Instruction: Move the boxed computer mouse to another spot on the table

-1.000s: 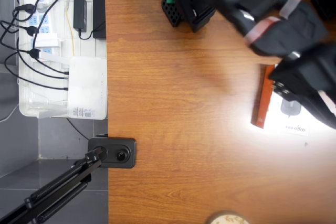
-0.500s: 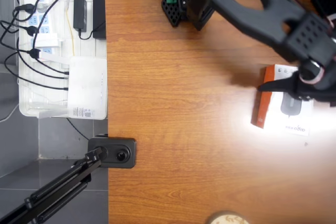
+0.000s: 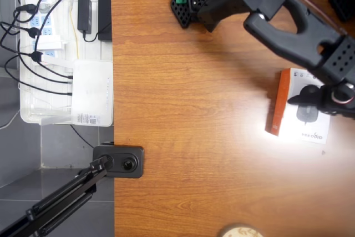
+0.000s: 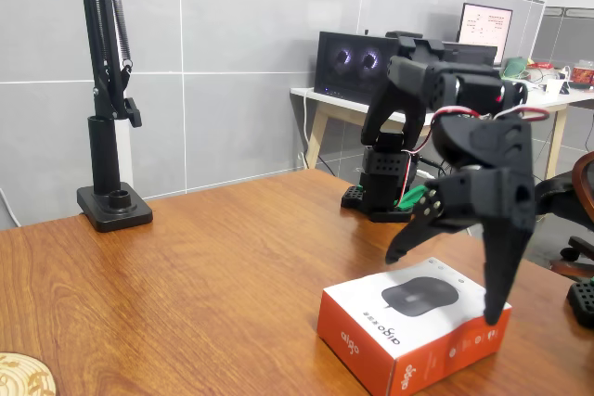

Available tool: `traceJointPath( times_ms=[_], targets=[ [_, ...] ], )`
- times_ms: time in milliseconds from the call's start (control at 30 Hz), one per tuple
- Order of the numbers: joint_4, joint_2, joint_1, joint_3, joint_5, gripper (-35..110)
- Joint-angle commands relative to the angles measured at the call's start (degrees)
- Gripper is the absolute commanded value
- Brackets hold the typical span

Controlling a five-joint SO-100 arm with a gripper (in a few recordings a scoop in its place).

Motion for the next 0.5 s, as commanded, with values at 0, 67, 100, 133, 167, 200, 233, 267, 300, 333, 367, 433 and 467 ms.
traceJointPath(
  times_ms=[0,67,100,133,167,200,233,267,300,333,367,433,467],
  targets=[
    [-1.5,-0.5,0.4,0.6,-1.6,79],
    [-2.5,-1.2,0.8,1.3,-1.7,79],
    [-3.2,-1.5,1.0,2.1,-1.4,78],
    [-4.0,-1.7,1.0,3.3,-1.2,78],
    [-4.7,-1.8,1.0,4.7,-1.2,77],
    [-4.6,-1.8,0.7,6.4,-1.7,73],
    [-3.8,-1.8,0.4,8.1,-2.7,67],
    [-3.4,-1.8,0.3,9.8,-4.1,60],
    [-3.4,-1.9,0.2,11.1,-5.4,53],
    [-2.8,-2.1,0.2,11.3,-6.2,41],
    [-2.2,-2.2,0.2,11.3,-6.6,31],
    [0.2,-1.6,0.4,10.4,-6.3,15],
    [1.6,-1.0,0.7,9.5,-6.5,10]
  ],
)
